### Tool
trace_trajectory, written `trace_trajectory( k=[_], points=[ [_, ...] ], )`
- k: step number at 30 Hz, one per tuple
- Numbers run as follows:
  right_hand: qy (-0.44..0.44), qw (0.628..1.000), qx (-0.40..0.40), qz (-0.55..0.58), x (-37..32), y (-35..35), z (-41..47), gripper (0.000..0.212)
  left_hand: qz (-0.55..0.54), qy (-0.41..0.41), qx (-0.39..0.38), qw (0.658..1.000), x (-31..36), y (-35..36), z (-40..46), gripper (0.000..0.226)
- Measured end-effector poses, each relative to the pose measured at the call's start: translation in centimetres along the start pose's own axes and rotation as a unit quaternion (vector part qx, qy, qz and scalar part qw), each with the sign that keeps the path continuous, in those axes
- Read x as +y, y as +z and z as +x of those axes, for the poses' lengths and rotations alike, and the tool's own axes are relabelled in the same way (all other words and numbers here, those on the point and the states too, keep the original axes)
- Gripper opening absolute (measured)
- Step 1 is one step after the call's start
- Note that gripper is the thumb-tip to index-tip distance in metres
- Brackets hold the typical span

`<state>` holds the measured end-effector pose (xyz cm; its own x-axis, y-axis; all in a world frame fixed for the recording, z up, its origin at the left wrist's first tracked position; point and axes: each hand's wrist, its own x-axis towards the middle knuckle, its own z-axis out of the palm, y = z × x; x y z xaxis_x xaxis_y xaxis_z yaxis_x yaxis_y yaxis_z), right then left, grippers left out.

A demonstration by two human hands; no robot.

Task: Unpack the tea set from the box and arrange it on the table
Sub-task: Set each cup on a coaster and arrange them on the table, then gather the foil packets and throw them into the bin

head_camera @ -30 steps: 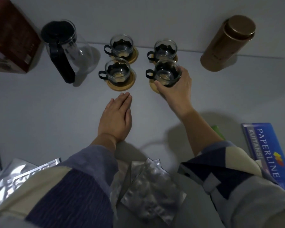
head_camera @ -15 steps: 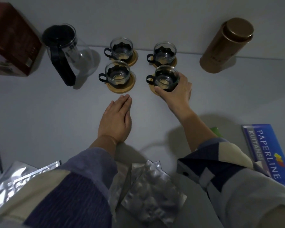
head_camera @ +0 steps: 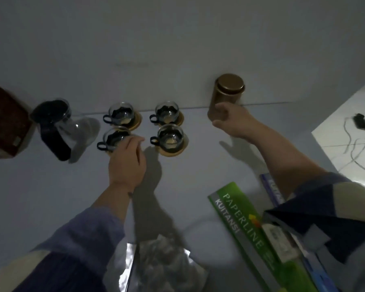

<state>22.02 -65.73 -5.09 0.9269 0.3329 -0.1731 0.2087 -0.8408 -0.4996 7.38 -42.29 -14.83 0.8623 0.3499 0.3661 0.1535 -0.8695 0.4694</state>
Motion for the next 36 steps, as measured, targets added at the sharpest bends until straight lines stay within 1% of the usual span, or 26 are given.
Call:
trace_trajectory(
  k=[2,4,6,8,10,13,15,17,21,24,26,29,32,33,36],
  points=[
    [-0.013,0.999,0.014,-0.041,-0.1,-2.9,0.8,0.058,-0.046,0.032,0.034,0.998,3.5,0.2,3.6,0.029],
    [-0.025,0.997,0.025,-0.067,-0.2,-5.2,2.2,0.054,-0.094,0.046,0.027,0.994,7.0,1.0,6.9,0.032],
    [-0.029,0.995,0.034,-0.093,0.0,-6.3,4.1,0.050,-0.135,0.034,-0.016,0.990,9.9,2.7,9.3,0.039],
    [-0.028,0.992,0.047,-0.112,0.4,-6.5,6.2,0.047,-0.163,-0.002,-0.081,0.983,12.3,5.1,10.9,0.051],
    [-0.028,0.991,0.047,-0.124,0.6,-6.0,7.6,0.046,-0.184,-0.042,-0.128,0.974,14.1,7.7,11.8,0.063],
    [-0.011,0.985,0.042,-0.168,0.8,-4.5,9.0,0.048,-0.228,-0.091,-0.162,0.956,15.4,11.1,12.3,0.075],
    [0.005,0.976,0.056,-0.208,0.8,-3.6,9.7,0.050,-0.253,-0.101,-0.173,0.947,15.6,12.8,12.4,0.079],
    [0.015,0.969,0.068,-0.237,0.9,-3.2,10.3,0.050,-0.264,-0.096,-0.174,0.944,15.8,14.1,12.9,0.079],
    [0.014,0.966,0.081,-0.245,1.0,-2.7,11.5,0.044,-0.280,-0.099,-0.164,0.941,16.1,15.5,14.5,0.080],
    [-0.001,0.961,0.088,-0.262,1.0,-2.3,12.1,0.040,-0.314,-0.099,-0.156,0.931,16.4,16.1,15.1,0.075],
    [-0.021,0.956,0.107,-0.271,1.6,-2.0,12.0,0.039,-0.320,-0.104,-0.153,0.929,16.6,16.4,15.4,0.071],
    [-0.051,0.952,0.137,-0.268,2.4,-1.5,11.7,0.040,-0.281,-0.094,-0.147,0.944,16.3,16.5,15.8,0.075],
    [-0.064,0.962,0.100,-0.245,2.6,-2.5,12.0,0.042,-0.256,-0.077,-0.140,0.953,15.9,16.5,15.9,0.081],
    [-0.068,0.970,0.083,-0.219,2.6,-3.4,12.2,0.041,-0.256,-0.078,-0.139,0.954,15.9,16.4,15.9,0.080],
    [-0.065,0.992,0.046,-0.096,2.8,-5.4,13.2,0.036,-0.265,-0.084,-0.141,0.950,15.8,16.3,15.9,0.081]
  ],
)
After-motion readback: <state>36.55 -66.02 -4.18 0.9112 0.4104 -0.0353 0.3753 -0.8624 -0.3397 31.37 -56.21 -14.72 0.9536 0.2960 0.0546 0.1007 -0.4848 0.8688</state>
